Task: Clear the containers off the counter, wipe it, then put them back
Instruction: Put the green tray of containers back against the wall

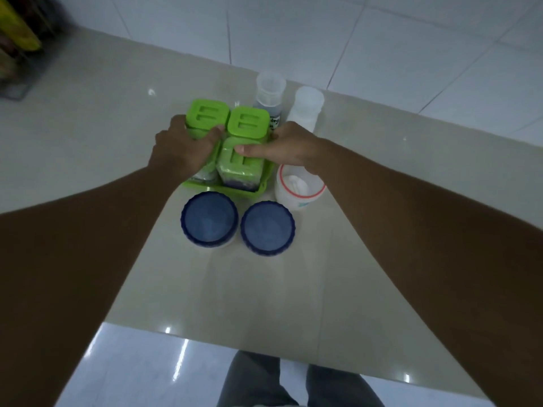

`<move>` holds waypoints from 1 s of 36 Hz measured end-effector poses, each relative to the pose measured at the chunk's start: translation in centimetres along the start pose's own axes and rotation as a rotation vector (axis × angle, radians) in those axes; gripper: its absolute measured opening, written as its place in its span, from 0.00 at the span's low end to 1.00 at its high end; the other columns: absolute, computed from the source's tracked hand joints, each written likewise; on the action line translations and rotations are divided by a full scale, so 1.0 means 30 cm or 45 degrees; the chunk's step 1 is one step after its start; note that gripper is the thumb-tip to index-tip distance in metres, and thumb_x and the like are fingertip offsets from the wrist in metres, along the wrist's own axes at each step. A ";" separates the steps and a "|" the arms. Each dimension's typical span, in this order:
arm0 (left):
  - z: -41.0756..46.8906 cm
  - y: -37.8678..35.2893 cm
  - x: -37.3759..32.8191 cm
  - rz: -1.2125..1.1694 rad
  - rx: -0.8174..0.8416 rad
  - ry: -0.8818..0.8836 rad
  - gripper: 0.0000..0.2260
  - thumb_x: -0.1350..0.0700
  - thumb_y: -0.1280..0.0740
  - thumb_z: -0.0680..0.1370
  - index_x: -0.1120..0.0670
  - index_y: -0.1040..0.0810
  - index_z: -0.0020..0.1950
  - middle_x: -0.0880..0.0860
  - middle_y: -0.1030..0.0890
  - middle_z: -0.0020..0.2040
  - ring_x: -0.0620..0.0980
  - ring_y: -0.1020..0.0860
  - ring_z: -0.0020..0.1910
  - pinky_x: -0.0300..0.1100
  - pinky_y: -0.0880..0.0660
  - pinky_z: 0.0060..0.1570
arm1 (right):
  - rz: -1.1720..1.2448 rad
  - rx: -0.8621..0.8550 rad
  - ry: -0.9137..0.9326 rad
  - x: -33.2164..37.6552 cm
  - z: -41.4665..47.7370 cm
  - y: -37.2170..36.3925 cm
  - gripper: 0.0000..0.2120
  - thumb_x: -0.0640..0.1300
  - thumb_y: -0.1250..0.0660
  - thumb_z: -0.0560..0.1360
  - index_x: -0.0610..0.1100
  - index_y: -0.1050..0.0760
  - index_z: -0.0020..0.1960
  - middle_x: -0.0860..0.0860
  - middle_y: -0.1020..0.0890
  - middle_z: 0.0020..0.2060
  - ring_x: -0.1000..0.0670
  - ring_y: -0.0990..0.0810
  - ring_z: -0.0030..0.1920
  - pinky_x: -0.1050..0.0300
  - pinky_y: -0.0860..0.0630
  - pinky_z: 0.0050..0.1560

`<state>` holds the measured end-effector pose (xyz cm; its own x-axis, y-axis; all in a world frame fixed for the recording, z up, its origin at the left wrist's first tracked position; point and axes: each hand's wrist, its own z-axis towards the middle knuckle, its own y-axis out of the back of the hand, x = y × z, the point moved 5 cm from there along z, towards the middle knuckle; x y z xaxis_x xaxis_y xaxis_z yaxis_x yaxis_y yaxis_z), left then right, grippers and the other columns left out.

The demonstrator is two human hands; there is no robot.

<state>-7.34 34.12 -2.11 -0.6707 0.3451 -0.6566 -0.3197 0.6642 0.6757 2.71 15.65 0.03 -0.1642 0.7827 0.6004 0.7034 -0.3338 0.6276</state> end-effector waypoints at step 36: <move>-0.463 -0.429 -0.470 -0.100 0.315 -0.406 0.35 0.28 0.41 0.67 0.37 0.36 0.72 0.50 0.23 0.66 0.60 0.25 0.66 0.59 0.29 0.67 | 0.941 -1.266 0.021 -0.528 -0.607 0.151 0.23 0.53 0.34 0.78 0.55 0.27 0.73 0.56 0.17 0.61 0.57 0.18 0.60 0.48 0.20 0.63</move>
<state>-3.06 11.49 3.10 -0.3975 0.4492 -0.8002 -0.1654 0.8227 0.5440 -4.10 -7.83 2.39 0.0349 0.2324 0.9720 -0.1984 -0.9516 0.2346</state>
